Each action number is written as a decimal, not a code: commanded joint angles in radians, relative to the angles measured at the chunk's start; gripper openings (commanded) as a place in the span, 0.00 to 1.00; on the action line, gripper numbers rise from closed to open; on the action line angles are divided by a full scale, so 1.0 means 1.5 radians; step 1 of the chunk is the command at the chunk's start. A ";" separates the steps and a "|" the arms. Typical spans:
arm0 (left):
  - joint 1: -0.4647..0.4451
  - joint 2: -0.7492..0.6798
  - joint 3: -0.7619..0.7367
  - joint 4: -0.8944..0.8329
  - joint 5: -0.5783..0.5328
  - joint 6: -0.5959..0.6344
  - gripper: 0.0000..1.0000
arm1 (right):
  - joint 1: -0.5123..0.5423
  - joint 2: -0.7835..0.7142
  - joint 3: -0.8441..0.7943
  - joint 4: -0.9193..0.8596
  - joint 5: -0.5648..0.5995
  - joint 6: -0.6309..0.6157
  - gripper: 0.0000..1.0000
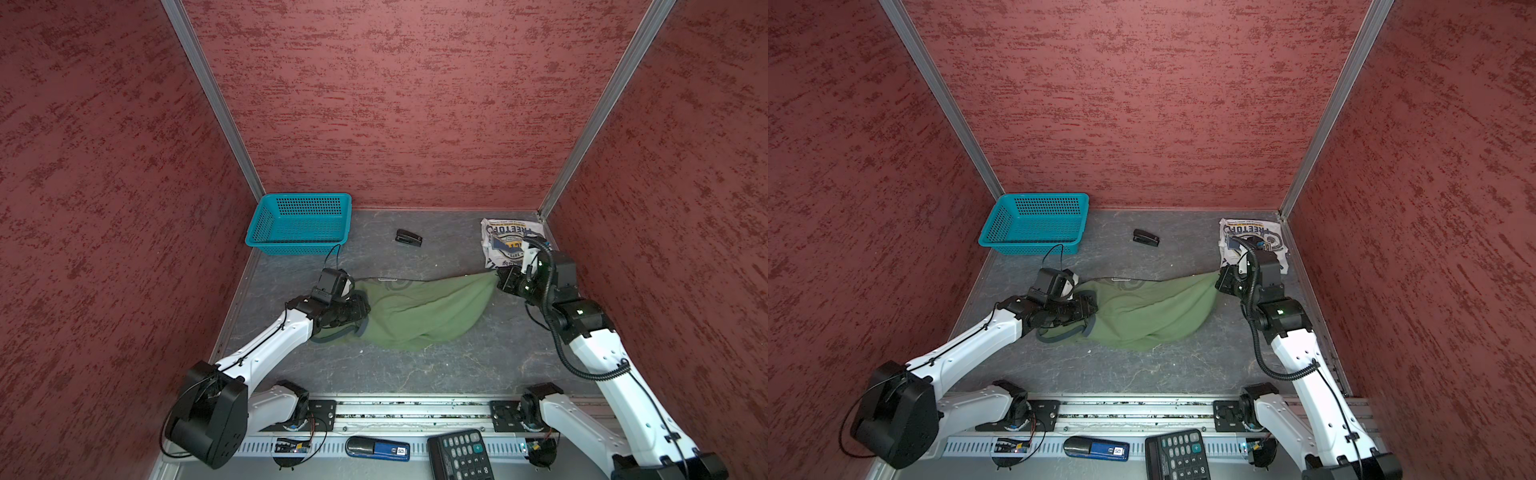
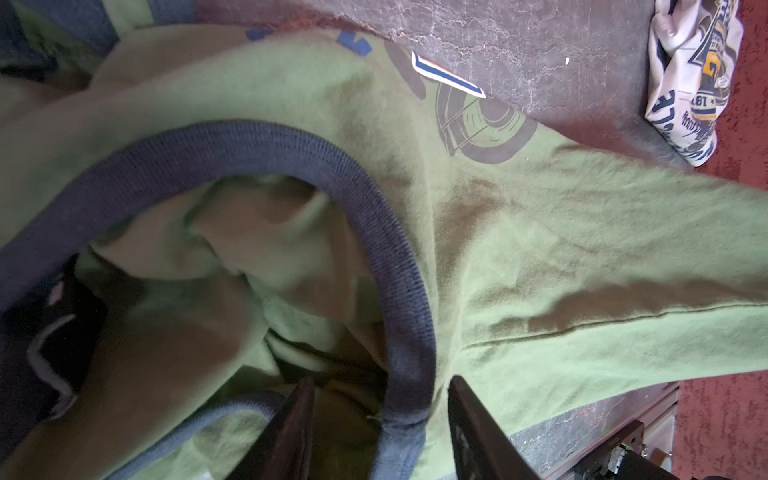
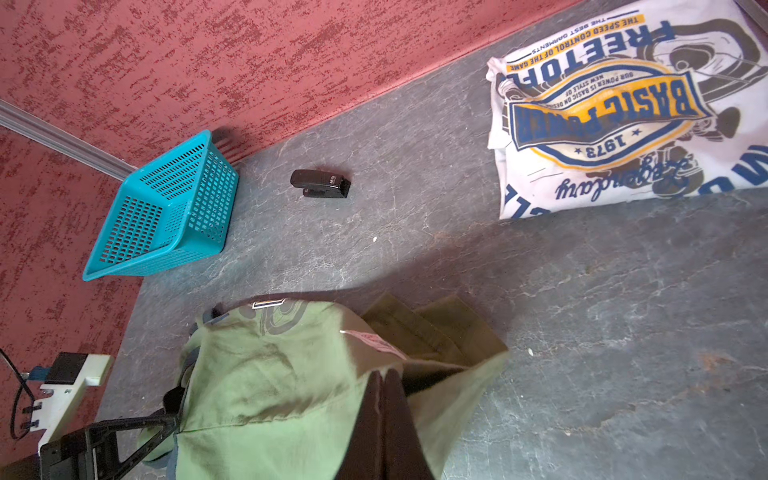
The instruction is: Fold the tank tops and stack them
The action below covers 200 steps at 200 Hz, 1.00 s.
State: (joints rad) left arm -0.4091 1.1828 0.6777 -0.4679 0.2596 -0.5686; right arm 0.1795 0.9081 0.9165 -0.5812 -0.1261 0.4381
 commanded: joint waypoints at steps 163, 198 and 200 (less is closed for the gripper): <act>-0.131 -0.016 0.042 -0.027 -0.132 -0.020 0.24 | 0.002 0.014 0.008 0.003 0.021 0.004 0.00; -0.132 0.021 0.057 -0.012 -0.132 -0.018 0.25 | 0.001 0.012 0.008 -0.001 0.024 0.003 0.00; -0.132 0.023 0.058 -0.012 -0.132 -0.018 0.26 | 0.000 0.012 0.008 -0.002 0.024 0.003 0.00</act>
State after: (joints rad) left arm -0.6037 1.1812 0.7330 -0.5076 0.0795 -0.5976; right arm 0.1795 0.9325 0.9165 -0.5812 -0.1146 0.4377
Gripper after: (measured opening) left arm 0.242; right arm 0.042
